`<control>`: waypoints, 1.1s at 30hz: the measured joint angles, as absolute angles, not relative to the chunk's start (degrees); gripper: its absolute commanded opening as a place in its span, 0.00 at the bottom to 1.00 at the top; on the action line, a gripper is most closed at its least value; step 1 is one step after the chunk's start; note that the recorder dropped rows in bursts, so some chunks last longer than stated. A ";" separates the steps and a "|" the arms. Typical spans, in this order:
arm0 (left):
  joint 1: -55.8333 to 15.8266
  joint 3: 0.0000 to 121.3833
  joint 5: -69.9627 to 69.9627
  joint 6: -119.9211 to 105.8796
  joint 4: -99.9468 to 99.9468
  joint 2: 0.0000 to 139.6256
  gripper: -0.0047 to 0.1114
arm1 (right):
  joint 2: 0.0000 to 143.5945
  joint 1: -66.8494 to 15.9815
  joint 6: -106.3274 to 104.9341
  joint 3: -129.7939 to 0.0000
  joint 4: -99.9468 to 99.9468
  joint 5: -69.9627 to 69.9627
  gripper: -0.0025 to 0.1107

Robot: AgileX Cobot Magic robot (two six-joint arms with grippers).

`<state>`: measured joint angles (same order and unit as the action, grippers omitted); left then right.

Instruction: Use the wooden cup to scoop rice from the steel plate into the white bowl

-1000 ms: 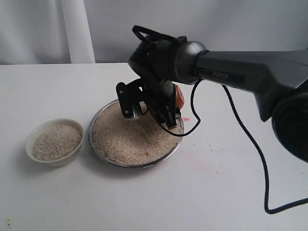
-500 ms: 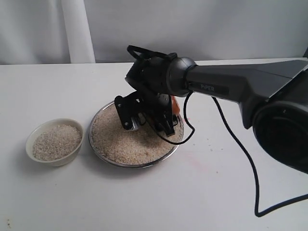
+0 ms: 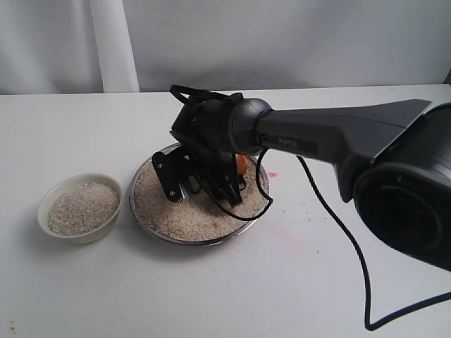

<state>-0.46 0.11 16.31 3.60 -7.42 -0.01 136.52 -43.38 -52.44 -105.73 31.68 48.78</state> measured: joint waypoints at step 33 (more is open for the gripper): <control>-0.46 0.11 16.31 3.60 -7.42 -0.01 0.04 | 136.41 -43.60 -52.43 -106.34 15.94 42.64 0.02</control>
